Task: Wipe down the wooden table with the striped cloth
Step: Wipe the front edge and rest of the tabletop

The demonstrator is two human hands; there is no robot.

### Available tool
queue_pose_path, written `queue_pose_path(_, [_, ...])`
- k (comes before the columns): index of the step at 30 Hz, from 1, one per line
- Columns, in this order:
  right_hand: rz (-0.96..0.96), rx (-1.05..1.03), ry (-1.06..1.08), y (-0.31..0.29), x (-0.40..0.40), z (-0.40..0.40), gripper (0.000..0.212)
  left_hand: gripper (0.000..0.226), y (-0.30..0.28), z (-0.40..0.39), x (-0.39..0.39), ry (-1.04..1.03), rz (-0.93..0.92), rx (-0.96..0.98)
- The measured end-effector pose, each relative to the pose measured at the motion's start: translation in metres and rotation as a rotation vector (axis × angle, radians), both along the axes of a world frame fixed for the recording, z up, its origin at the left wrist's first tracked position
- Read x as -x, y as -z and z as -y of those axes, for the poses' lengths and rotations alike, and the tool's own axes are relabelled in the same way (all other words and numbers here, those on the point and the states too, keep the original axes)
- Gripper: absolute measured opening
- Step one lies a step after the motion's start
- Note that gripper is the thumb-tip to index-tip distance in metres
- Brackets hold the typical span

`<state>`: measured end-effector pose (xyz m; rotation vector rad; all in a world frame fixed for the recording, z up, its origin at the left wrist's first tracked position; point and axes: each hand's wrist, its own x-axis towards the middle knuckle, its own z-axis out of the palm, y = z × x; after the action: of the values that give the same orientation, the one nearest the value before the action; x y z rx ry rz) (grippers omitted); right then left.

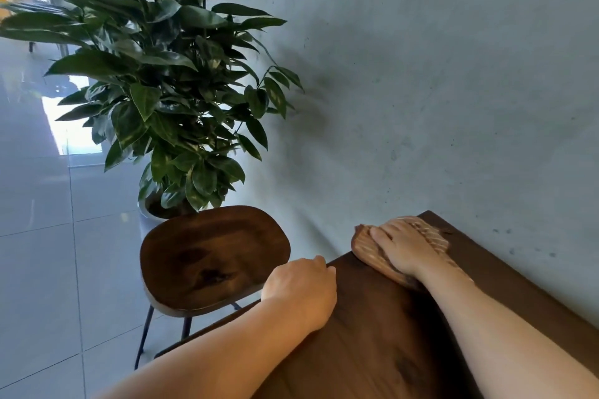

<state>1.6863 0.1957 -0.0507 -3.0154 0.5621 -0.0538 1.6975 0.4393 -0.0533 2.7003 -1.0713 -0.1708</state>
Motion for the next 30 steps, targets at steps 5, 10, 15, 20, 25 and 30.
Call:
queue_pose_path(5, [0.008, 0.018, 0.123, -0.004, -0.006, -0.002, 0.046, 0.03, 0.002, 0.019, -0.005, -0.05, -0.108, 0.093])
queue_pose_path(10, [0.118, 0.12, -0.148, 0.017, 0.011, -0.023, 0.05, 0.032, -0.006, 0.042, -0.008, -0.046, -0.188, 0.124])
queue_pose_path(15, [0.16, 0.002, -0.322, 0.01, 0.03, -0.031, 0.053, 0.039, -0.009, 0.061, -0.013, -0.056, -0.277, 0.145])
queue_pose_path(20, [0.107, 0.058, -0.046, 0.012, 0.004, 0.01, 0.062, 0.037, -0.008, 0.067, -0.016, 0.0, -0.231, 0.104])
queue_pose_path(25, [-0.054, 0.132, 0.141, 0.006, -0.011, -0.001, 0.049, 0.036, -0.008, 0.073, -0.02, 0.041, -0.207, 0.11])
queue_pose_path(30, [-0.073, 0.162, -0.114, 0.022, 0.006, -0.009, 0.048, 0.041, -0.009, 0.088, -0.023, 0.037, -0.238, 0.124])
